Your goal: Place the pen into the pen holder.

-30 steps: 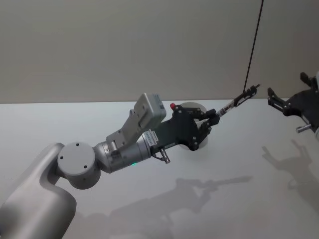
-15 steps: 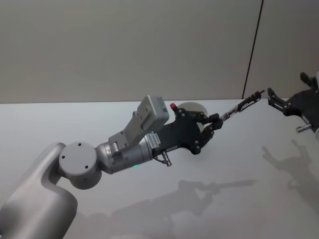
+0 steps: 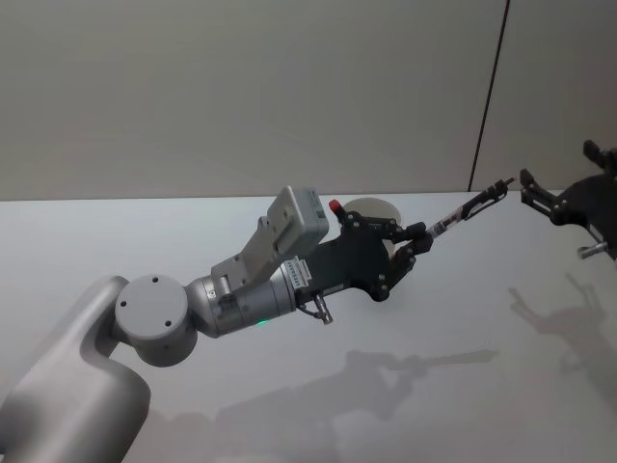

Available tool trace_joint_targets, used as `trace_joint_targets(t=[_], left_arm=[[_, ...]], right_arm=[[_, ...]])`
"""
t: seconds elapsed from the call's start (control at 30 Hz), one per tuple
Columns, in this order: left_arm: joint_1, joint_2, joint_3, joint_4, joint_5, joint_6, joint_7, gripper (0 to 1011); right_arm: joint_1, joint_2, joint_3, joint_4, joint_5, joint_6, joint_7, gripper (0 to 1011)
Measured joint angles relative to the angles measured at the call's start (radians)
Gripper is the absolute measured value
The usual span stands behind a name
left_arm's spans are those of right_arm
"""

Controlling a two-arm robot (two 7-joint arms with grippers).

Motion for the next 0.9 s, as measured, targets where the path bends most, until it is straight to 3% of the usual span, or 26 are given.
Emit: trace_joint_targets(t=[0.5, 0.9], left_arm=[[0.000, 0.000, 0.000, 0.000, 0.000, 0.000, -0.003, 126], [0.000, 0.000, 0.000, 0.000, 0.000, 0.000, -0.003, 126]], right_arm=[[-0.049, 0.029, 0.037, -0.038, 0.135, 0.016, 0.093, 1002], [-0.102, 0.057, 0.074, -0.085, 0.280, 0.100, 0.194, 1002]])
